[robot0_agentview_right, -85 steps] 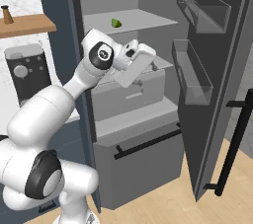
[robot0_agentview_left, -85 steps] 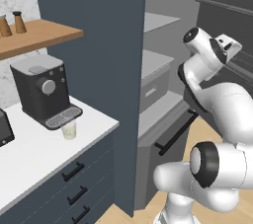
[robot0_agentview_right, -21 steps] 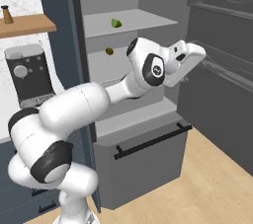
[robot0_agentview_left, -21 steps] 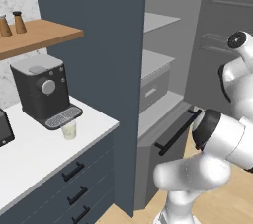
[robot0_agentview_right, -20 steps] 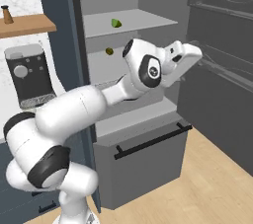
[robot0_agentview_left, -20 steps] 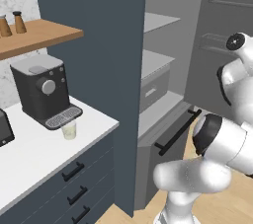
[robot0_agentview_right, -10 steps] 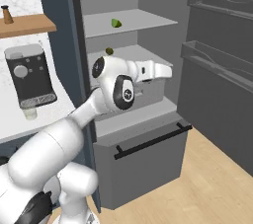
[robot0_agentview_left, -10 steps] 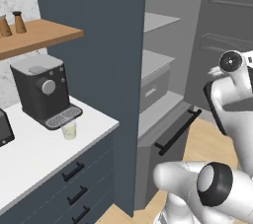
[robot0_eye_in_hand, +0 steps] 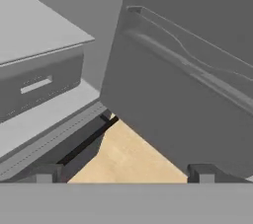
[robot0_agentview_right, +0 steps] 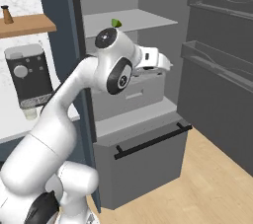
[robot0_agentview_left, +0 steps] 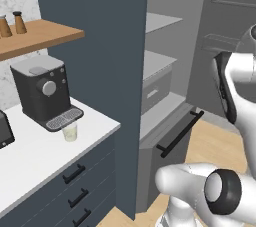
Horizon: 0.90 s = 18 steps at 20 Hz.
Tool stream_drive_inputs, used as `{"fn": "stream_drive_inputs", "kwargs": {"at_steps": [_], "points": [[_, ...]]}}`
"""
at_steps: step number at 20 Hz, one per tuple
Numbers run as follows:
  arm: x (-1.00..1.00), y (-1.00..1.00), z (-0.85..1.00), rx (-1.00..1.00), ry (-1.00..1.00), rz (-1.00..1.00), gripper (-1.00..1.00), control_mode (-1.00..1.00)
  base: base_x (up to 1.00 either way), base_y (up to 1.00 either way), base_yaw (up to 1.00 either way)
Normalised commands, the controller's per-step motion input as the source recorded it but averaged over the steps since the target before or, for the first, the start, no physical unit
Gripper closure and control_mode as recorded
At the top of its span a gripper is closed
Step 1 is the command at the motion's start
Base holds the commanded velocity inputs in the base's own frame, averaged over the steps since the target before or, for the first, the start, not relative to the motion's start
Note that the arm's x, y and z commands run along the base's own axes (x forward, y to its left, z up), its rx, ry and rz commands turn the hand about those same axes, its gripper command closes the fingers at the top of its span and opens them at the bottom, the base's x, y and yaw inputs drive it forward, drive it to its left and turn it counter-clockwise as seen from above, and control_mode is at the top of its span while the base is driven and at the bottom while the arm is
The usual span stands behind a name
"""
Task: Grab a lemon wedge from the fridge and one ice cube from the ice bowl, and put them in the glass of lemonade.
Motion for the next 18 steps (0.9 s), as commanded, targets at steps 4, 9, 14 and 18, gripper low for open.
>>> {"fn": "stream_drive_inputs", "kwargs": {"at_steps": [4,9,14,18], "points": [[-0.98,0.54,-0.16,0.26,-0.01,0.27,-1.0,-1.0,0.0,0.0,0.0],[-0.95,1.0,-0.72,0.05,-0.1,0.25,-1.0,-1.0,0.0,0.0,0.0],[-0.38,1.0,0.0,-0.04,0.22,0.07,-1.0,-1.0,0.0,0.0,0.0],[-0.04,0.83,0.07,-0.22,0.53,0.06,-1.0,-1.0,0.0,0.0,0.0]]}}
